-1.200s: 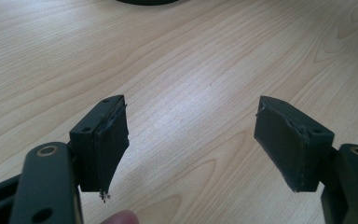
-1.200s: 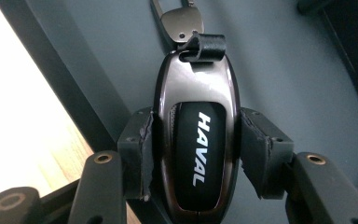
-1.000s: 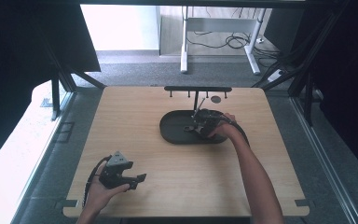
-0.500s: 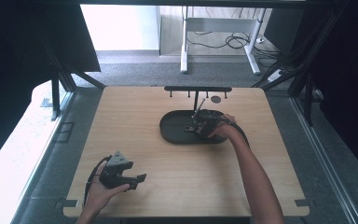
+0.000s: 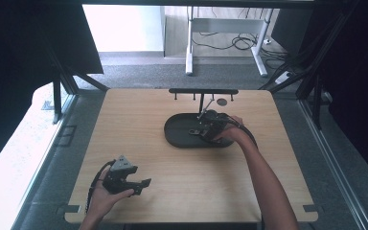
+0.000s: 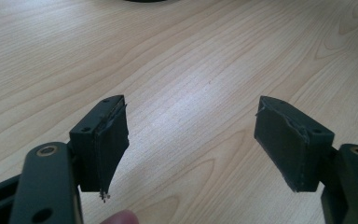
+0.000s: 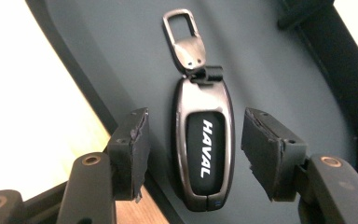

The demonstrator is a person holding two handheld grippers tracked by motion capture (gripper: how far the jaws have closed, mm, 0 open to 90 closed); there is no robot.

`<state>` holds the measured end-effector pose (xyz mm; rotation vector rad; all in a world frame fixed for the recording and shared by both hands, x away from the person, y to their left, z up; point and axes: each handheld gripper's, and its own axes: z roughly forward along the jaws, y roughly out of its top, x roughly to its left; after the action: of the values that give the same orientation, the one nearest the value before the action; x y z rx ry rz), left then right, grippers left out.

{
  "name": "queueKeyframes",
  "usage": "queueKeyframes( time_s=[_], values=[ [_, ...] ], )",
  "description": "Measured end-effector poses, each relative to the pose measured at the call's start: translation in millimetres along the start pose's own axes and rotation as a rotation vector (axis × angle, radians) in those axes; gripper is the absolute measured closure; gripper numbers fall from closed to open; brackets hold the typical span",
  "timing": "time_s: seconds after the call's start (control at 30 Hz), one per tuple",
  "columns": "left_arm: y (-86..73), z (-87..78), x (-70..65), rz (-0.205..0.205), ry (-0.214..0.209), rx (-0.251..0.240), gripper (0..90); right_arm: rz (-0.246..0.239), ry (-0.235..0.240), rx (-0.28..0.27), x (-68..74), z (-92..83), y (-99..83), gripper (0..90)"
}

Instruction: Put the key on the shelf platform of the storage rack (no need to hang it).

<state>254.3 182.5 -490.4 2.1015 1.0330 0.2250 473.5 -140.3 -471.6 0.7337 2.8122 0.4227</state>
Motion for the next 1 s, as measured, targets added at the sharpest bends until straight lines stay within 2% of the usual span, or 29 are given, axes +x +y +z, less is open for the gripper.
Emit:
queueKeyframes(
  time_s=[0.2, 0.6, 0.7, 0.73, 0.8, 0.9, 0.97, 1.0],
  values=[
    [0.2, 0.6, -1.0, 0.006, -0.005, 0.004, 26.1, -0.010, -0.011, -0.031, 5.9, -11.3, 0.6, 41.6],
    [1.2, -0.9, -2.8, 0.012, -0.003, 0.000, 26.1, -0.002, -0.024, -0.077, 13.5, -32.9, -14.2, 41.7],
    [1.9, -2.2, -4.1, 0.011, -0.008, -0.007, 26.1, 0.021, -0.023, -0.108, 15.5, -39.6, -23.9, 41.7],
    [2.3, -3.2, -4.6, 0.012, -0.006, -0.010, 26.1, 0.035, -0.021, -0.120, 18.1, -44.4, -32.1, 41.7],
    [2.8, -4.6, -5.2, 0.017, -0.006, -0.013, 26.1, 0.042, -0.024, -0.125, 19.4, -46.8, -36.6, 41.7],
    [3.3, -5.6, -6.6, 0.021, -0.005, -0.016, 26.1, 0.071, -0.033, -0.145, 22.0, -54.5, -51.9, 41.7],
    [4.0, -6.0, -7.4, 0.027, -0.009, -0.017, 26.1, 0.106, -0.042, -0.155, 24.7, -59.2, -69.3, 41.7],
    [4.2, -5.9, -7.5, 0.029, -0.009, -0.017, 26.1, 0.106, -0.042, -0.155, 24.7, -59.2, -69.3, 41.7]
  ],
)
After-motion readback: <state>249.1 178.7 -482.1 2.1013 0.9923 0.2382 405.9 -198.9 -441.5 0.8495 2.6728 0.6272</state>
